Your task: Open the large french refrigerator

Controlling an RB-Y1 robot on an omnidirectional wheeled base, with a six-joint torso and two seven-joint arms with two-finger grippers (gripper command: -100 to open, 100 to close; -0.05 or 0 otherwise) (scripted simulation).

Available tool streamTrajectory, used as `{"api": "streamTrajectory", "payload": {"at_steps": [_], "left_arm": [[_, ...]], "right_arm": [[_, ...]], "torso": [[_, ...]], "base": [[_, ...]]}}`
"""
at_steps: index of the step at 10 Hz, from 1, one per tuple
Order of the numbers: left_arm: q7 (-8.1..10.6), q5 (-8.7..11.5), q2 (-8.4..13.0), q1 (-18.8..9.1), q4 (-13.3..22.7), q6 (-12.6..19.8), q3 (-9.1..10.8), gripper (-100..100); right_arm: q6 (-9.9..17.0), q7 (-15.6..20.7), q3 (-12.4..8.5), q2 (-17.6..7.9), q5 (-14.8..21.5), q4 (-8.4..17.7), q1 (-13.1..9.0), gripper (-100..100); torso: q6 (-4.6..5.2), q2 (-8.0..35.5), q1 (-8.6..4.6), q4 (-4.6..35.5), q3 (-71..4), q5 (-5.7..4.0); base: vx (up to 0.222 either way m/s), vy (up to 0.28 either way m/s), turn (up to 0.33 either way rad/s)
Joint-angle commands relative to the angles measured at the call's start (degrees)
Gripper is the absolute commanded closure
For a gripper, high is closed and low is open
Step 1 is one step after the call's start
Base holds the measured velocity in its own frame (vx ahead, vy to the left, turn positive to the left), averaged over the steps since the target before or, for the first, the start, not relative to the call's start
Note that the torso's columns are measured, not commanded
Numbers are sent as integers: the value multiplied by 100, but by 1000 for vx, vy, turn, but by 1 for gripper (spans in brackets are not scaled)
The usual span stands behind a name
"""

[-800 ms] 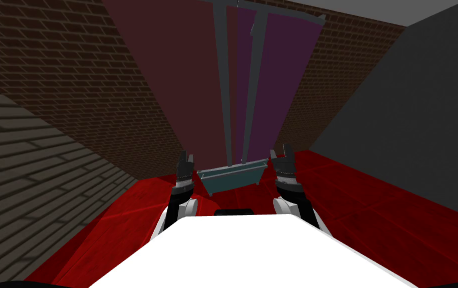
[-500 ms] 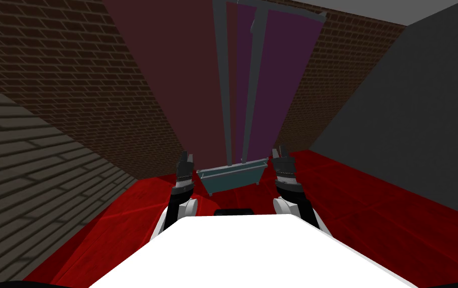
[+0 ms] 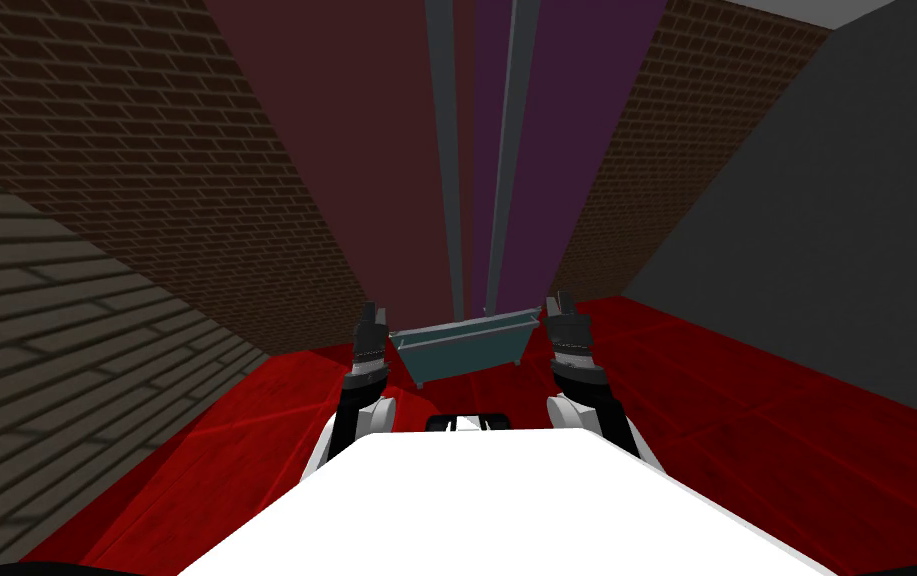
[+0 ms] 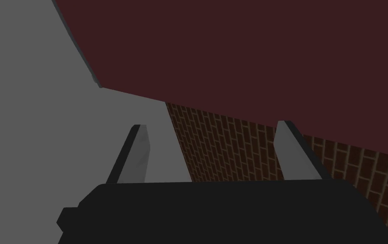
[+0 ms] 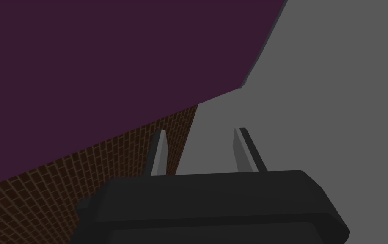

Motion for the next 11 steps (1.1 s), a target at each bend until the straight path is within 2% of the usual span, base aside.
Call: {"api": "streamTrajectory", "payload": {"at_steps": [1, 2, 4, 8, 9, 11], "left_arm": [[0, 0, 0, 0, 0, 0, 0, 0], [-4, 36, 175, -45, 192, -77, 30, -100], [-10, 89, 353, -109, 471, -189, 72, -100], [-32, 245, 674, -305, 1205, -537, 194, -100], [-32, 245, 674, -305, 1319, -537, 194, -100], [-49, 340, 794, -427, 1749, -761, 267, -100]], "right_arm": [[0, 0, 0, 0, 0, 0, 0, 0], [0, 0, 0, 0, 0, 0, 0, 0], [1, 0, 0, 0, 0, 3, 1, 0], [1, 0, 0, 0, 0, 3, 1, 0], [1, 0, 0, 0, 0, 3, 1, 0], [1, 0, 0, 0, 0, 3, 1, 0]], "torso": [[0, 423, 0, 423, -846, 0], [0, 846, 0, 846, -1692, 0], [0, 1091, 7, 1090, -2200, 2], [0, 1114, 2, 1115, -2229, 0], [0, 1113, 1, 1114, -2230, 0], [0, 1114, -4, 1114, -2229, -1]], "base": [[0, 0, 0], [9, 9, 7], [9, 20, 6], [18, 33, 9], [17, 23, 2], [20, 22, 10]]}}
